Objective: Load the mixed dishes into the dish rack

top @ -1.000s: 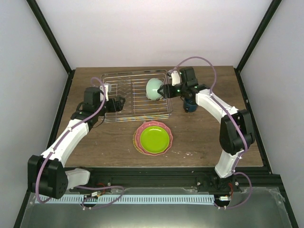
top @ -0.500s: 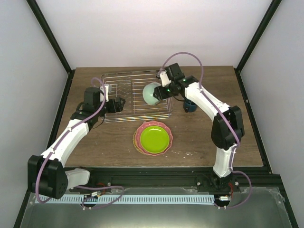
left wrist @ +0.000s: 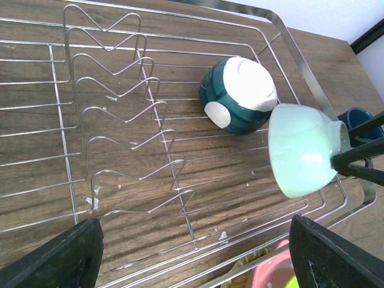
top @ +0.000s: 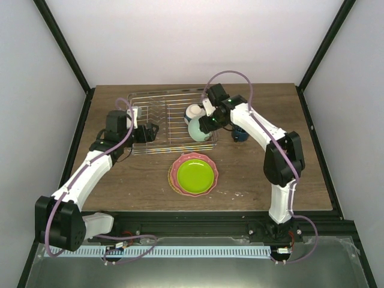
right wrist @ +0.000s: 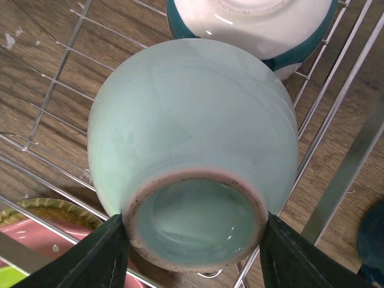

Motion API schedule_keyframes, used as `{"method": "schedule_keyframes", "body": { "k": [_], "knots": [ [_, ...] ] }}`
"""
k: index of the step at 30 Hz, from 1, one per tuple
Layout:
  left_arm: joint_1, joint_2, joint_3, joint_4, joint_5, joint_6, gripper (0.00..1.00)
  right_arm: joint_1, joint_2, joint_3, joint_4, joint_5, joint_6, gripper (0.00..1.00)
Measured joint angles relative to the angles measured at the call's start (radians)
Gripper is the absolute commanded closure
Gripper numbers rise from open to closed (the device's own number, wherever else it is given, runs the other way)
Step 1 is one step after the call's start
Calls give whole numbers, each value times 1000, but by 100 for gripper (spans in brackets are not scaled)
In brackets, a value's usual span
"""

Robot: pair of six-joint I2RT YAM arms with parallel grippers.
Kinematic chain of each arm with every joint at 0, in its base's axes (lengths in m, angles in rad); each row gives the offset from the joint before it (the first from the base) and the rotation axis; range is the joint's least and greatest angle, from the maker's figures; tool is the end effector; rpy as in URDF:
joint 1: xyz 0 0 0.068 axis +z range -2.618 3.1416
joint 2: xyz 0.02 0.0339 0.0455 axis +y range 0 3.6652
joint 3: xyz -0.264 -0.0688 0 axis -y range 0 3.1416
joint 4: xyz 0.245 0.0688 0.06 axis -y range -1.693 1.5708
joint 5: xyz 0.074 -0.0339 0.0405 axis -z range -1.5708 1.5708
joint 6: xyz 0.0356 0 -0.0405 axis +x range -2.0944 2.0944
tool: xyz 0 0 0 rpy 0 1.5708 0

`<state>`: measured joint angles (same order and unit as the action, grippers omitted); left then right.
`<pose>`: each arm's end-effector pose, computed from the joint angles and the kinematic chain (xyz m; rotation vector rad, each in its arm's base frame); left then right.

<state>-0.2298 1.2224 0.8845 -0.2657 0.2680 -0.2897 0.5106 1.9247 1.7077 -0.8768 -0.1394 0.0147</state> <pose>0.2608 -0.0707 0.2755 0.0900 2.2080 -0.5845 0.3586 0.2066 0.2699 -0.7058 2.6015 0.3518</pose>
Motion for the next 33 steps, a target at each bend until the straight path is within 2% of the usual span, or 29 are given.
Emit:
{"method": "schedule_keyframes", "body": {
  "k": [8, 18, 33],
  "knots": [
    [0, 2, 0, -4, 6, 3, 14, 17, 66, 42, -45, 24, -30, 58],
    [0, 12, 0, -7, 6, 6, 14, 28, 100, 77, -89, 61, -56, 43],
    [0, 18, 0, -7, 7, 6, 14, 29, 101, 84, -97, 112, -63, 32]
  ]
}}
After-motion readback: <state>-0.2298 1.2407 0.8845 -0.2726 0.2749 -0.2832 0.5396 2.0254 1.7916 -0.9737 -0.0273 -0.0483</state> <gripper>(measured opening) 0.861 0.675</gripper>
